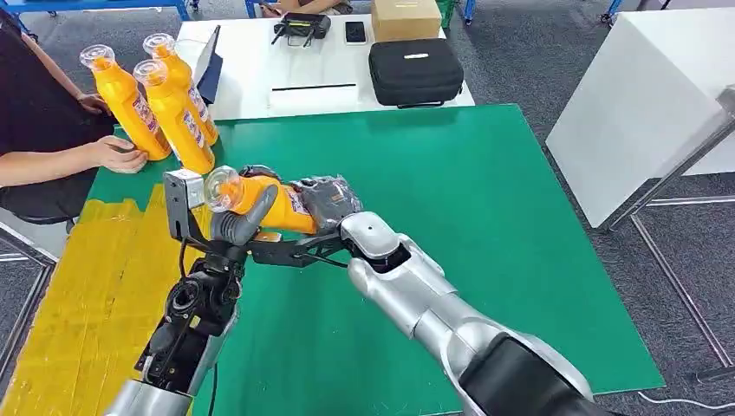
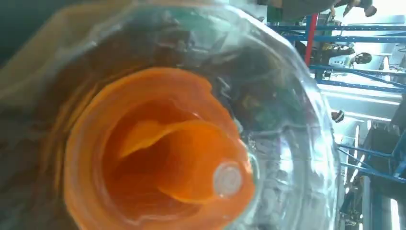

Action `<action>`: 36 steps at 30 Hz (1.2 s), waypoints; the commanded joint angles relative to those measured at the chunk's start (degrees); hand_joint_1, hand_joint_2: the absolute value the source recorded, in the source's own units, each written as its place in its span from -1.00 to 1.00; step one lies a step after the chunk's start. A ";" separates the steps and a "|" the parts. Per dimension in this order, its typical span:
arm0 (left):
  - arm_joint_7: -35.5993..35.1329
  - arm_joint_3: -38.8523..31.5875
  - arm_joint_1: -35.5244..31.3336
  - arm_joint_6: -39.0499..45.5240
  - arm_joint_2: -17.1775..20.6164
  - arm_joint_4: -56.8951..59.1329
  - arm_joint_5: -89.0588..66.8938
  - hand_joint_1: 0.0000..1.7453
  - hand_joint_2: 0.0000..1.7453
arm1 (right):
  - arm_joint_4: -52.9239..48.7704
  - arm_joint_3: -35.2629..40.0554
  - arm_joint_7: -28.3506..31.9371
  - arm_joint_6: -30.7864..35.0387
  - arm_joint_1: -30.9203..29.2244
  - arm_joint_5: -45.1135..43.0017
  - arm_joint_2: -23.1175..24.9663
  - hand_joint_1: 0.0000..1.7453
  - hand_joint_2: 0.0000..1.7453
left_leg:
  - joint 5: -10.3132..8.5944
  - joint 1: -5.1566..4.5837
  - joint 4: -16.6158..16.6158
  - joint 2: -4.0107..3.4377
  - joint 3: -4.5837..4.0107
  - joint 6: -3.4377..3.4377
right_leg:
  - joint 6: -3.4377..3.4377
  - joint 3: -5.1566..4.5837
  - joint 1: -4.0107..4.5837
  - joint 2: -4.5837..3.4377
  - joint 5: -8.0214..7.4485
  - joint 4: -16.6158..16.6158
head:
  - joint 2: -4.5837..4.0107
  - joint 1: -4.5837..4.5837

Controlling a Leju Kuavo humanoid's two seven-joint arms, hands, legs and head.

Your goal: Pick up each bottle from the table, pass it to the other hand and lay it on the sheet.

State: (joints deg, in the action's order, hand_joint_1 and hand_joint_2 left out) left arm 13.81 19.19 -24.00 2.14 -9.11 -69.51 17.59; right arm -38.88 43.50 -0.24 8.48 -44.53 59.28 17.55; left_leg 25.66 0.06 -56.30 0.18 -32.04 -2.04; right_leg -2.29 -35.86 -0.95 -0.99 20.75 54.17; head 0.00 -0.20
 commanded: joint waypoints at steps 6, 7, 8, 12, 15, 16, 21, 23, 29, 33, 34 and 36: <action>-0.84 2.51 -4.39 -0.90 -1.17 2.41 0.18 1.00 1.00 | 0.58 5.21 1.50 -0.47 -1.44 0.99 2.24 1.00 1.00 | 0.09 0.03 -0.06 0.04 0.08 0.08 | 0.08 0.09 0.05 0.10 0.11 0.07 | 0.00 0.00; -0.83 2.49 -4.34 -0.90 -1.14 2.43 0.19 1.00 1.00 | 0.60 5.16 1.51 -0.41 -1.43 0.98 2.14 1.00 1.00 | 0.19 0.04 -0.11 0.05 0.21 0.12 | 0.13 0.21 0.06 0.15 0.22 0.15 | 0.00 0.02; -0.83 2.49 -4.34 -0.90 -1.14 2.43 0.19 1.00 1.00 | 0.60 5.16 1.51 -0.41 -1.43 0.98 2.14 1.00 1.00 | 0.13 0.03 -0.07 0.05 0.14 0.10 | 0.10 0.15 0.05 0.13 0.16 0.09 | 0.00 0.00; -0.60 2.37 -3.96 -0.99 -1.10 1.93 0.78 1.00 1.00 | 1.19 4.61 1.48 0.40 -1.41 1.00 2.10 1.00 1.00 | 0.06 0.03 -0.02 0.03 0.06 0.07 | 0.08 0.07 0.04 0.09 0.07 0.03 | 0.00 0.00; -0.65 2.23 -3.51 -1.01 -1.31 1.08 0.77 1.00 1.00 | 0.31 3.83 0.99 2.22 -0.68 0.95 1.73 0.62 1.00 | 0.14 0.05 -0.07 0.06 0.16 0.10 | 0.11 0.18 0.07 0.14 0.16 0.08 | 0.00 0.02; -0.73 2.27 -3.48 -1.15 -1.29 1.05 0.84 1.00 1.00 | 0.33 3.50 1.47 2.89 -0.51 0.45 1.73 -1.00 1.00 | 0.07 0.04 -0.03 0.05 0.09 0.07 | 0.07 0.11 0.05 0.11 0.09 0.03 | 0.00 0.00; -0.57 1.75 -3.16 -1.11 -0.92 0.11 1.09 1.00 1.00 | -0.11 2.98 0.33 2.32 -0.64 0.77 1.63 -1.00 -1.00 | 0.09 0.03 -0.04 0.04 0.12 0.09 | 0.09 0.12 0.05 0.11 0.11 0.05 | 0.00 0.00; -0.57 1.52 -2.57 -1.10 -0.62 -0.48 1.11 1.00 1.00 | -0.41 3.17 0.03 2.33 -0.31 1.14 1.63 -1.00 -1.00 | 0.15 0.04 -0.08 0.04 0.19 0.10 | 0.11 0.20 0.06 0.13 0.18 0.10 | 0.00 0.02; -0.46 1.34 -2.10 -1.21 -0.30 -0.98 1.28 1.00 1.00 | -0.35 3.27 -0.23 1.97 -0.47 1.41 1.42 -1.00 -1.00 | 0.15 0.04 -0.05 0.03 0.22 0.11 | 0.11 0.23 0.06 0.12 0.18 0.07 | 0.00 0.02; 0.12 1.31 -2.31 -1.25 -0.01 -0.60 1.69 1.00 1.00 | 0.12 3.65 -0.10 1.85 -0.77 1.67 1.71 -1.00 -1.00 | 0.18 0.05 -0.07 0.03 0.26 0.12 | 0.13 0.26 0.07 0.13 0.20 0.10 | 0.00 0.02; 0.21 1.24 -2.23 -1.19 0.08 -0.74 1.76 1.00 1.00 | 0.17 3.75 -0.27 1.79 -0.83 1.79 1.62 -1.00 -1.00 | 0.12 0.02 -0.02 0.00 0.19 0.10 | 0.10 0.18 0.04 0.09 0.14 0.06 | 0.00 0.00; 0.28 1.11 -2.30 -1.09 0.19 -0.74 1.81 1.00 1.00 | 0.16 3.70 -0.33 1.91 -0.67 1.78 1.45 -1.00 -1.00 | 0.12 0.03 -0.03 0.01 0.18 0.10 | 0.10 0.18 0.05 0.10 0.14 0.06 | 0.00 0.02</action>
State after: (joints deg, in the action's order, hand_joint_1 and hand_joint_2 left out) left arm 13.88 18.69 -23.65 1.81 -9.29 -71.54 18.88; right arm -39.39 43.39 -0.85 10.99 -43.81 60.83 18.34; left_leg 25.66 0.06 -56.30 0.18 -32.05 -2.04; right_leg -2.29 -35.86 -0.95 -0.99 20.75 54.17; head 0.00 -0.18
